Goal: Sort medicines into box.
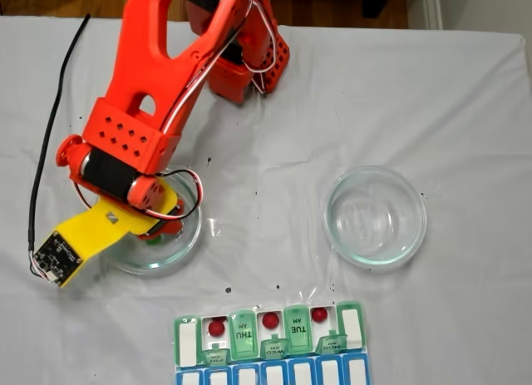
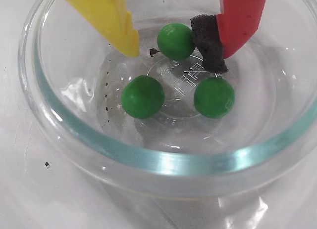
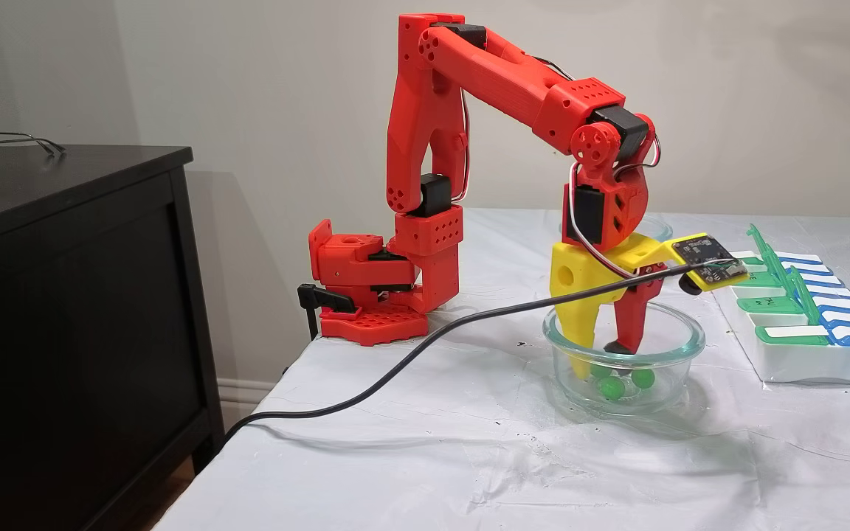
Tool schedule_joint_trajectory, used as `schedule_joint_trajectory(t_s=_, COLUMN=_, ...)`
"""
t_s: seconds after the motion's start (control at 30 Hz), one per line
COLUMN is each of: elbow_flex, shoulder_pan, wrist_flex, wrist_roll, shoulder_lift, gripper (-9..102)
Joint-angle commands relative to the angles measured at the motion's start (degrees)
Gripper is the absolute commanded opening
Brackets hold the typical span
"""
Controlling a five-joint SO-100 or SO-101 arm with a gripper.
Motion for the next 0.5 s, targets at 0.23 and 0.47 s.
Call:
schedule_joint_trajectory(t_s=0.23, elbow_flex=-3.6, shoulder_pan=0.3, wrist_flex=1.8, wrist_roll=-0.7, shoulder_lift=2.9, gripper=22)
schedule_joint_trajectory(t_s=0.47, elbow_flex=-3.2, shoulder_pan=0.3, wrist_flex=1.7, wrist_roll=-0.8, shoulder_lift=3.0, gripper=22)
